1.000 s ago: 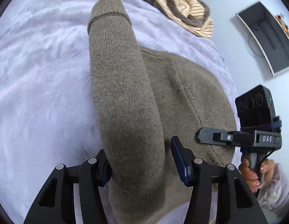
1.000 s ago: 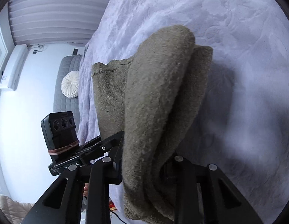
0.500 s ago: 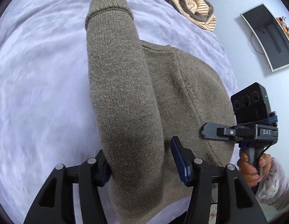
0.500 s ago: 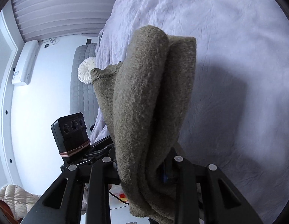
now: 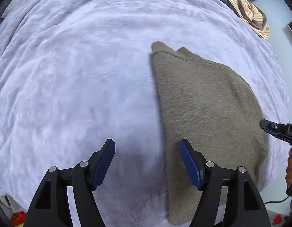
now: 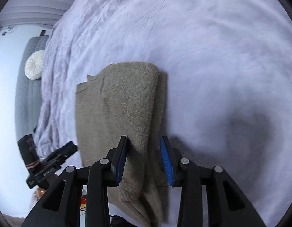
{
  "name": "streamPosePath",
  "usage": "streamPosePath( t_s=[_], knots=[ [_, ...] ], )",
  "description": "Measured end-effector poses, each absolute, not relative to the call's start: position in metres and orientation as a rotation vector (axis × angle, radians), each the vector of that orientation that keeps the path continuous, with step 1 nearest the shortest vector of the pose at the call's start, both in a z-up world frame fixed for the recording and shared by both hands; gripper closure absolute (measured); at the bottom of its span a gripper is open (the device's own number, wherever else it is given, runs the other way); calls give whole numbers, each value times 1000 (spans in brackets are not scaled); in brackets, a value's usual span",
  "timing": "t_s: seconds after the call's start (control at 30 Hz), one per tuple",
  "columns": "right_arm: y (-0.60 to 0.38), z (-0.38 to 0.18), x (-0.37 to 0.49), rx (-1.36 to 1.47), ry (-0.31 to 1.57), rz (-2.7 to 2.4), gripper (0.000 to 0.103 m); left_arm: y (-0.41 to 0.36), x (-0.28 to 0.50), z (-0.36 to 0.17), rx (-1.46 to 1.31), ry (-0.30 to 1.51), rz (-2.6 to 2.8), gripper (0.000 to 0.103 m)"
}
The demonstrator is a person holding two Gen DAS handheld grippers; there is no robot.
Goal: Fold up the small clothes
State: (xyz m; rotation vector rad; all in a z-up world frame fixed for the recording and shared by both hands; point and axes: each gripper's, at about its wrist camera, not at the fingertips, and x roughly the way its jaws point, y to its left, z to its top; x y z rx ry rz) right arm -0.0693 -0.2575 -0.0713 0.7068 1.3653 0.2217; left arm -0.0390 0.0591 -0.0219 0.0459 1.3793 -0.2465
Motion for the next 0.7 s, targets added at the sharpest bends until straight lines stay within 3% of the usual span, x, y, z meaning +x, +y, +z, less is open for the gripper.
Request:
streamPosePath(
  t_s=[0.07, 0.17, 0.3, 0.47, 0.53, 0.7],
  knots=[
    [-252, -53, -73, 651, 1334, 216, 81, 62, -43, -17, 32, 1373, -247, 31],
    [-241, -29, -78, 601, 1280, 271, 89, 54, -51, -10, 43, 1352, -274, 31],
    [-208, -17, -97, 509, 1270, 350, 90, 15, -56, -21, 126, 1355, -287, 31],
    [-193, -42, -113, 385, 1343, 258, 92, 6, -69, -39, 158, 1346, -288, 31],
    [-193, -56, -113, 369, 1368, 227, 94, 7, -69, -42, 153, 1342, -270, 18],
    [-198, -92, -122, 321, 1400, 196, 100, 11, -69, -48, 98, 1373, -270, 17]
  ],
)
